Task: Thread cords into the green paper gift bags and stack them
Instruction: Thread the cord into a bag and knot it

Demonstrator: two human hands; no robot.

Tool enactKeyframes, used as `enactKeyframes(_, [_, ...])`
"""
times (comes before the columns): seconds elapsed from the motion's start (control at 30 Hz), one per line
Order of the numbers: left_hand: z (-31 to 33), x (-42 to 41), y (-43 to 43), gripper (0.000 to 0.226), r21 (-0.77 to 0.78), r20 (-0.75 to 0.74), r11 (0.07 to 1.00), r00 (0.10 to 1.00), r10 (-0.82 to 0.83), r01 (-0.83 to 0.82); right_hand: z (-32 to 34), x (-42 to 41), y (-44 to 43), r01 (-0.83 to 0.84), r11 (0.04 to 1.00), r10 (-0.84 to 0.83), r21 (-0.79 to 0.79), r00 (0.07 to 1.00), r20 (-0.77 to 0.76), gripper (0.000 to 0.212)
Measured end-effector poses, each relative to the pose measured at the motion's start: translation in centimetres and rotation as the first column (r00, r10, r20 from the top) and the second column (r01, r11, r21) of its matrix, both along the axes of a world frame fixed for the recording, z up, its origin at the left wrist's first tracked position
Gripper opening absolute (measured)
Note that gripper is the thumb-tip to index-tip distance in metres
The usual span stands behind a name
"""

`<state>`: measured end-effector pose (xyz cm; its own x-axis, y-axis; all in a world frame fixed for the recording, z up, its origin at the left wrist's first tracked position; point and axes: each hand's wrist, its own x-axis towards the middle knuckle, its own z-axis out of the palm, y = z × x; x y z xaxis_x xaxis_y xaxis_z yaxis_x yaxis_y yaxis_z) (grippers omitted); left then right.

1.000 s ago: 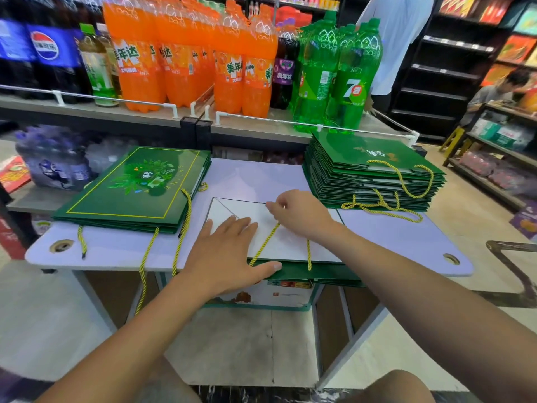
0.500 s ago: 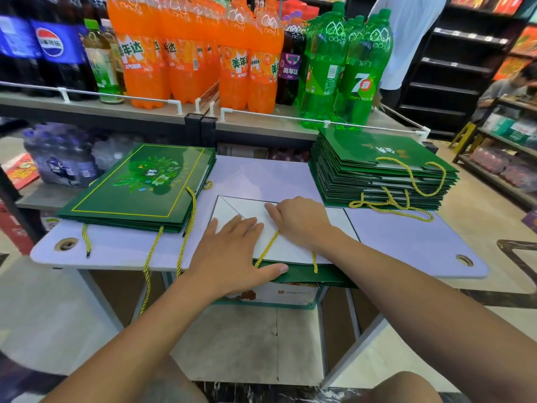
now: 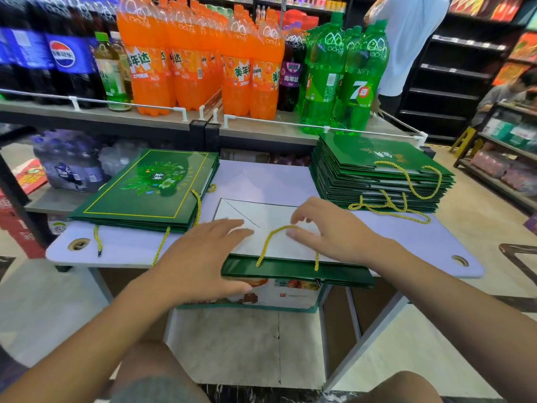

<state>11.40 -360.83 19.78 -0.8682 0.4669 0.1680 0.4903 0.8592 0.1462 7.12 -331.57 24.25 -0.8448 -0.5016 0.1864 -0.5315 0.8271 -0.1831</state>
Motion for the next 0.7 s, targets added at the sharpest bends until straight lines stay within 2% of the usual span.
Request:
enactKeyframes(0.07, [-0.4,0.0,-1.3,0.08,0.038,0.016,0.999,1.0,-0.013,0.013,0.1,2.4,1.1,-0.067,0.996,0.064,0.063,0.997,0.053,0.058])
enactKeyframes(0.17, [0.1,0.2,-1.6,0.073,0.071,-0.042,0.996,0.998,-0.043,0.046,-0.5,4.8,1.9,-0.198,0.963,0.2,0.185,0.98,0.009,0.058])
enactKeyframes(0.33, [2.6,0.6,-1.2,0.052,0.138,-0.356,0.979,0.93,-0.095,0.152,1.5,5.7,3.1,-0.27,0.949,0.304,0.165,0.923,-0.237,0.03])
enactKeyframes(0.4, [4.5,0.3,-1.1,0.052,0.176,-0.492,0.966,0.867,-0.079,0.187,4.1,5.7,3.2,-0.252,0.955,0.292,0.156,0.894,-0.339,0.029])
enactKeyframes(0.5, [8.5,-0.5,-0.8,0.049,0.238,-0.643,0.949,0.766,-0.006,0.207,9.1,5.3,2.8,-0.17,0.969,0.23,0.179,0.884,-0.407,0.031])
enactKeyframes(0.6, [12.8,-1.9,-0.3,0.049,0.331,-0.653,0.931,0.749,0.11,0.152,12.9,3.7,2.5,-0.084,0.988,0.13,0.131,0.909,-0.397,0.033])
enactKeyframes(0.7, [15.1,-4.2,0.3,0.047,0.406,-0.476,0.914,0.856,0.203,0.009,14.0,1.0,2.6,-0.031,0.997,0.048,0.064,0.958,-0.283,0.034])
